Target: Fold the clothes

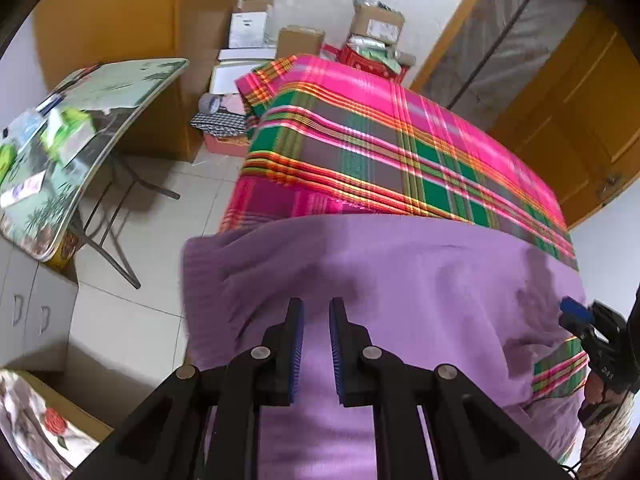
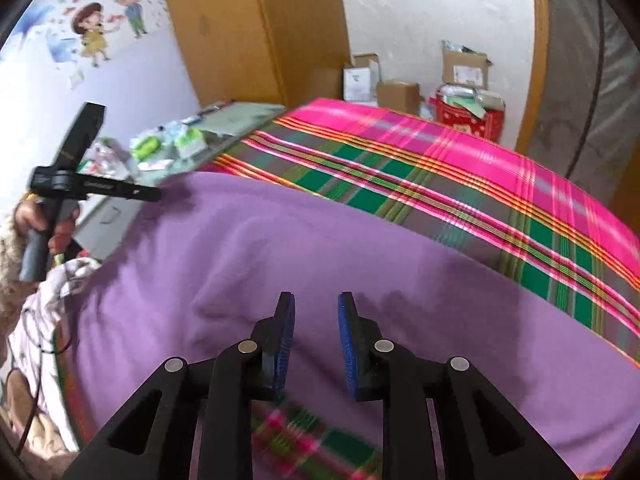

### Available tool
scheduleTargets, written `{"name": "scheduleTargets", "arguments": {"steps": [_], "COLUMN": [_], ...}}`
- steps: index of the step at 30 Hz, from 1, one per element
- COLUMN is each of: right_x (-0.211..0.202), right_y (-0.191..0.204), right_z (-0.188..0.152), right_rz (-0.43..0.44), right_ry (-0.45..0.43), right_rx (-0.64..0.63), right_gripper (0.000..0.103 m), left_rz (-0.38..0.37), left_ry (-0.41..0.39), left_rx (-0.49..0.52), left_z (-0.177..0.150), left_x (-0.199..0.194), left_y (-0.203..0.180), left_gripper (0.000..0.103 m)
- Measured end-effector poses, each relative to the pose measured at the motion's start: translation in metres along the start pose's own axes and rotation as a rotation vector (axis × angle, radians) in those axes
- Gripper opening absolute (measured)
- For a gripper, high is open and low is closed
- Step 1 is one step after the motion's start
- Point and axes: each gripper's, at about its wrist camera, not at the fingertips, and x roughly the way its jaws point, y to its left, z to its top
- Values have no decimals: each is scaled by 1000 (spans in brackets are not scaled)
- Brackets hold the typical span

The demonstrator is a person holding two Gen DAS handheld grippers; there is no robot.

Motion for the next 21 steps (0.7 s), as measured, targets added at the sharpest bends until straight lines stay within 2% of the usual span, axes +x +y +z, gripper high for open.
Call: {"name": "scheduleTargets", "arguments": {"steps": [7,9,15,21], "right_x": [64,78,104,114], "right_y": [13,19,17,11], "right_z": [29,36,50,60], "right_rz": [46,41,-11,-62], "right_ry": [66,84,98,70], "right_rx": [-44,-70,-91,-80], "right_gripper": [23,23,23,23], "left_rz": [48,41,20,56], "left_ry": [15,12,-27,-70], "left_rx": [25,6,-40,-22], "left_z": [14,19,31,43], "left_x": [31,37,43,47], "left_y": [1,6,22,21], "left_gripper": [13,13,12,12]}}
